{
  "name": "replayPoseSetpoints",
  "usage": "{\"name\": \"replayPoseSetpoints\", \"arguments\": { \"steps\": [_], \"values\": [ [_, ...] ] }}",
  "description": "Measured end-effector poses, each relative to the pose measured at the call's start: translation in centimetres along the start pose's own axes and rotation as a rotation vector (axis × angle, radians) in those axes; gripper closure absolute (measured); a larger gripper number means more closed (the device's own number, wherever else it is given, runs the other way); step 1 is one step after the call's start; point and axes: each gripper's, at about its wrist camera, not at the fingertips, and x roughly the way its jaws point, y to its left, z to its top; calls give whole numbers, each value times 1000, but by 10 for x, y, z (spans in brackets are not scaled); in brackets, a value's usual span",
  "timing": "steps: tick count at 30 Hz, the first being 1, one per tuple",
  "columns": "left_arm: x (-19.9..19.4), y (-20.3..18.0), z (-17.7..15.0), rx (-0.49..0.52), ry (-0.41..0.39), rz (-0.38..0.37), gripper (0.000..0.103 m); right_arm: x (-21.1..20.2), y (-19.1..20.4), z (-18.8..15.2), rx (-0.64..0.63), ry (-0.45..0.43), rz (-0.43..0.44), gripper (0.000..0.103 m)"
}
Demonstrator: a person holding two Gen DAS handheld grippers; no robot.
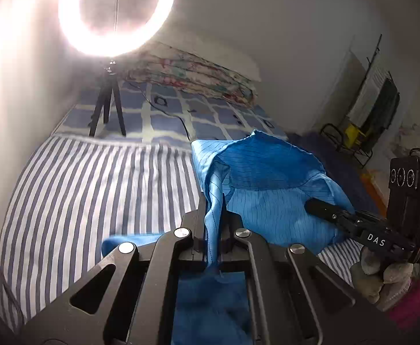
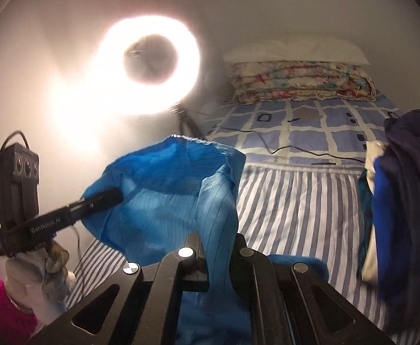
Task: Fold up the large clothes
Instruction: 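Grasp the jacket hem with the left gripper while the right gripper grasps it too, lift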
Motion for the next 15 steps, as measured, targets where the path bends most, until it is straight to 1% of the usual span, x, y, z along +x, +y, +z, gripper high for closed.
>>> {"name": "replayPoseSetpoints", "arguments": {
  "steps": [2,4,6,9,14,15],
  "values": [
    [-20,-9,-17,6,12,-3,102,-19,11,-18,-11,16,-1,102],
    [-39,-19,-39,28,7,-8,102,-35,22,-37,-22,27,-7,102],
    [-50,-22,-59,25,13,-11,102,-47,30,-63,-6,50,-7,102],
    [-61,-21,-94,1,40,-20,102,-53,39,-96,11,82,2,102],
    [-68,-17,-153,8,120,2,102,-52,61,-158,-63,178,-53,102],
    [-70,-15,-164,11,134,10,102,-52,62,-164,-69,189,-59,102]
  ]
}}
